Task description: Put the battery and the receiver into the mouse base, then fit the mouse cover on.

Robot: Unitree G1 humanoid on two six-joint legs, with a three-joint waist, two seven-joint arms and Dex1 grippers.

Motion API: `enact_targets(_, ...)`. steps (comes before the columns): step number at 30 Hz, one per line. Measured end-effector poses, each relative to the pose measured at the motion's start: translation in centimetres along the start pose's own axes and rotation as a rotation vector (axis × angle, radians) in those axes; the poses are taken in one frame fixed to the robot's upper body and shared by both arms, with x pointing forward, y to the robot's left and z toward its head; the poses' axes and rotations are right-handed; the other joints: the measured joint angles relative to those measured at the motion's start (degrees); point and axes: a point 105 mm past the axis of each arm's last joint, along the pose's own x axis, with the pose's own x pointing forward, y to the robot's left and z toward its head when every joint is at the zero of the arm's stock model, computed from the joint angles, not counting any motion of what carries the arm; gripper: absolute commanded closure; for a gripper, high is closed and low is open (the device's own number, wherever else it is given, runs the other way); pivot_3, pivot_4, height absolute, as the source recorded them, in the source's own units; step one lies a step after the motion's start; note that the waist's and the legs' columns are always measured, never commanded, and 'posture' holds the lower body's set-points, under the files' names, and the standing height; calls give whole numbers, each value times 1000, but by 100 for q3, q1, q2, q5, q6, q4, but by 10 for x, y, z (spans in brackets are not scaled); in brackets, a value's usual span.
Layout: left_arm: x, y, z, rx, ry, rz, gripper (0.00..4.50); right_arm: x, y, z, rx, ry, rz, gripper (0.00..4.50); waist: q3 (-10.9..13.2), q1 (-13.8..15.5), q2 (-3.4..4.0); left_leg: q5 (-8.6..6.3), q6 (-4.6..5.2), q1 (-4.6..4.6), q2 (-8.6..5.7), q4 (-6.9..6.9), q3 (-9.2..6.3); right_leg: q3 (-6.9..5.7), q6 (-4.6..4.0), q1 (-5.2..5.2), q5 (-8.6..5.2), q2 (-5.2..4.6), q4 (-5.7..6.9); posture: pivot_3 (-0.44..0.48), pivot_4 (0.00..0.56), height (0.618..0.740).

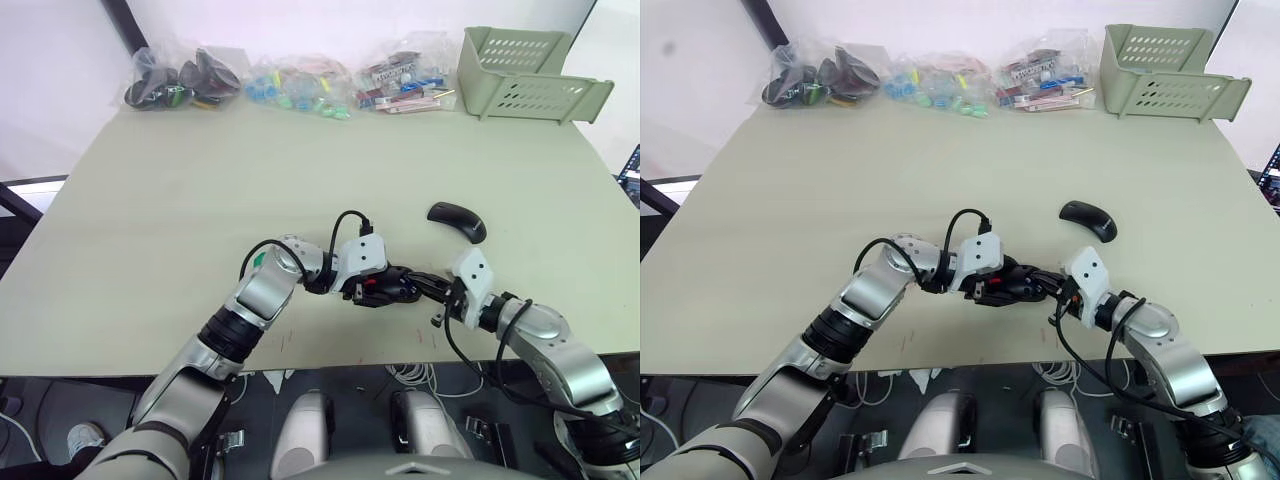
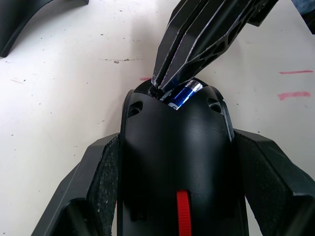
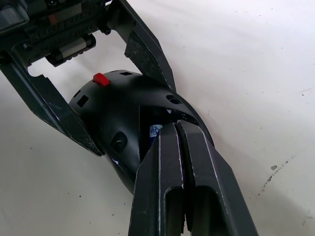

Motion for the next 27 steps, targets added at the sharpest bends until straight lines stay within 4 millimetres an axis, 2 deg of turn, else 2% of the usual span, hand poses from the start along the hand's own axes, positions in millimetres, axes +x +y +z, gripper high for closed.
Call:
enact_targets(16,1,-1,-3,-23,7,3,1589,3,2,-4,18,71,13,4487,-19,-3,-17,-1,0,33,2,-9,-5,-4,-4,38,-5,2,-6,0,150,740)
enact_targets(19,1,-2,-2,-20,4,5,1589,-4,0,1,91,25,14,4487,-17,3,-16,-1,0,30,2,-9,-6,-5,-5,38,-4,2,-8,0,150,740)
enact_targets(21,1,-2,-1,-17,2,6,1589,-13,-5,2,111,25,15,3966,-14,4,-11,-1,0,26,1,-8,-5,-5,-5,36,-3,0,-8,0,150,740)
enact_targets(24,0,-2,-2,-16,3,7,1589,-44,-16,17,49,18,33,2943,-12,0,-10,-1,0,24,1,-9,-6,-7,-3,34,-4,-1,-12,0,150,740)
enact_targets(25,0,-2,-2,-16,3,7,1089,-46,-16,17,46,18,37,2564,-12,0,-10,-1,0,25,1,-9,-6,-7,-2,34,-5,-1,-12,0,150,740)
enact_targets(26,0,-2,-2,-15,2,6,789,-53,-12,21,31,21,66,2355,-12,-3,-10,-1,0,27,2,-10,-7,-7,-1,35,-5,1,-11,0,150,740)
enact_targets(27,1,-3,-2,-11,3,3,272,-64,-8,20,24,46,103,1853,-8,15,-2,-1,0,22,1,-10,-11,-11,9,34,-12,0,-12,0,150,740)
